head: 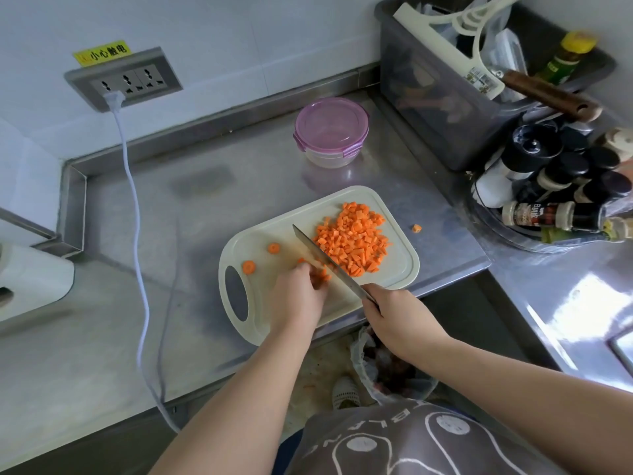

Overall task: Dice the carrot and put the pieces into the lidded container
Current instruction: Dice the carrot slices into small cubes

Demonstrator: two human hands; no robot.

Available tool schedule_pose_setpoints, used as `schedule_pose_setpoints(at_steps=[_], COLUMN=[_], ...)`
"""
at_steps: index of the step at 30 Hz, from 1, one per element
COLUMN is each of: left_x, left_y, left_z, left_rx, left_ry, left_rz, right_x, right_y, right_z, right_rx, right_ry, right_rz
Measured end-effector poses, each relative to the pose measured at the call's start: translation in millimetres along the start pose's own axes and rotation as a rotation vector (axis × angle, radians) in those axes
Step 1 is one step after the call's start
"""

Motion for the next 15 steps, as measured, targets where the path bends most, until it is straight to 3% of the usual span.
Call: schedule_pose_setpoints(at_steps=[15], left_x=[-1.4], left_y=[-1.6], left_z=[4.7], left_rx=[0.047], left_ry=[0.007], left_rz=[-0.012], right_x=[-2.3], right_y=[6.4], right_z=[-10.9], right_rx=[-0.032], right_ry=[0.024], right_rz=[-0.003])
Point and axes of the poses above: each hand's wrist, its own x-axis towards the middle knuckle, its own z-axis out of the back of the hand, y = z × x, the point moved 5 cm from there along x, towards the middle knuckle, and after that the axes turned 3 degrees about -y, right-handed, at the moved point
